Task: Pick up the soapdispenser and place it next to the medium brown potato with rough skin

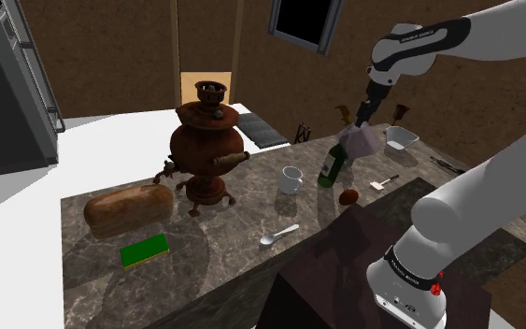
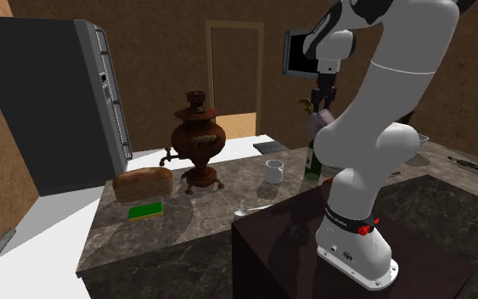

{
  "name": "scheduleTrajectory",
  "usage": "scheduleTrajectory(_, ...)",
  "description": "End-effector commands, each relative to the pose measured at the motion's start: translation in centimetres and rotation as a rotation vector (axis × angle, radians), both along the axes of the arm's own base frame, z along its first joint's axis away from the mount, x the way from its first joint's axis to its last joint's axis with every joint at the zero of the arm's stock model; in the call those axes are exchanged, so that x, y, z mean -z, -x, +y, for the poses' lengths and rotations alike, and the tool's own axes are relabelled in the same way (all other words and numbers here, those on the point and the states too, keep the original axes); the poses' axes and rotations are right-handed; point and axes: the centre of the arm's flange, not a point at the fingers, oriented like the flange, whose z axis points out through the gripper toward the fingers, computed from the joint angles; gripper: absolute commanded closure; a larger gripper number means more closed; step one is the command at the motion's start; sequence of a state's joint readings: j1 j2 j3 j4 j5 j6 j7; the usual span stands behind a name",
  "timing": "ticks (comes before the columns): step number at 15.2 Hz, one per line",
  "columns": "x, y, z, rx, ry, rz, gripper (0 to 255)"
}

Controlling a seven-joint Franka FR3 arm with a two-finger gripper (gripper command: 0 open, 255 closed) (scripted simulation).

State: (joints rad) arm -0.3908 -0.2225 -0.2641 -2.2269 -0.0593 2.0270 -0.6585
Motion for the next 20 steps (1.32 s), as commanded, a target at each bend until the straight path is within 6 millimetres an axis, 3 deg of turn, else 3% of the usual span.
scheduleTrajectory(1,-0.1,0.3,-2.7,-0.002,0.001,0.000,255)
scheduleTrajectory(12,-0.1,2.1,-17.4,-0.002,0.001,0.000,255)
scheduleTrajectory(20,4.1,2.1,-17.4,-0.002,0.001,0.000,255)
